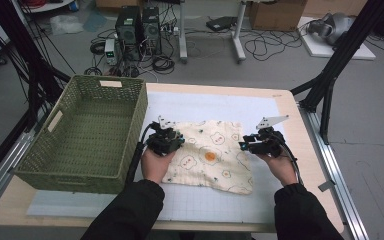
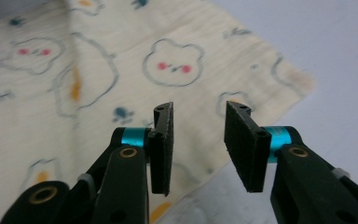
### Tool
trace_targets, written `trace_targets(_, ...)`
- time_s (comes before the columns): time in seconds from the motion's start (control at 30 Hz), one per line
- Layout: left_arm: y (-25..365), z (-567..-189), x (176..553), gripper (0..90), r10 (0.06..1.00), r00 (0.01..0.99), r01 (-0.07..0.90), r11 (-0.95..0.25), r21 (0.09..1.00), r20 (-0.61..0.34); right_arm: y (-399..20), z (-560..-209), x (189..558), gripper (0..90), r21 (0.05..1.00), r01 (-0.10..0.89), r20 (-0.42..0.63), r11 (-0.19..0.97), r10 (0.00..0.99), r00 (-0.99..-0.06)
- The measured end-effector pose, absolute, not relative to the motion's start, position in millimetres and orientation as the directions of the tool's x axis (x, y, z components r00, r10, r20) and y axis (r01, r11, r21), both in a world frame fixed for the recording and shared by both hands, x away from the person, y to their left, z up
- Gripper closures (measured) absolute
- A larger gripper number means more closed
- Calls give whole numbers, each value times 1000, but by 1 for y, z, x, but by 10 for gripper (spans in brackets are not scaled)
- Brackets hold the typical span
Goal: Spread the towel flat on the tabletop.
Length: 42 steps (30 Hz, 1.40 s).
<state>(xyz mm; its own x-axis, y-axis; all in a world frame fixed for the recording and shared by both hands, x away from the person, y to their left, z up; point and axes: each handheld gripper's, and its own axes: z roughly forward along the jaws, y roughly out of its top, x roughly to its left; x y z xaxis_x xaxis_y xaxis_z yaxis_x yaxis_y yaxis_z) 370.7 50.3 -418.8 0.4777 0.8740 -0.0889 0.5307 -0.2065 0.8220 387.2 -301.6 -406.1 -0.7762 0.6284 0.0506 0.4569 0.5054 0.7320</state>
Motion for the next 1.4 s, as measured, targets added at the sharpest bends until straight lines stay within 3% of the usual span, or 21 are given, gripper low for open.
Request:
trace_targets(0.2,56,-425,357,656,857,504,559,-231,796,-106,-297,-407,363,596,734,404,44,546,556,-830)
trace_targets(0.43,60,-433,335,572,837,539,578,-289,763,-91,-301,-428,336,569,701,408,61,584,521,-851)
trace_targets(0.7,64,-436,318,575,814,575,572,-332,750,-78,-308,-429,312,576,727,360,54,584,475,-878)
trace_targets(0.87,65,-442,314,644,809,584,575,-356,737,-64,-303,-438,311,564,692,362,54,625,455,-889)
trace_targets(0.93,66,-443,311,724,807,588,562,-361,744,-52,-301,-440,311,574,685,358,49,634,451,-891)
trace_targets(1.03,66,-443,310,850,794,605,556,-374,742,-53,-301,-441,312,699,692,361,49,625,459,-887)
trace_targets(1.13,66,-442,308,885,792,609,556,-382,738,-50,-301,-440,313,857,693,354,66,628,434,-899)
trace_targets(1.4,72,-431,289,891,747,659,553,-395,734,-94,-308,-433,300,879,694,343,97,633,389,-916)
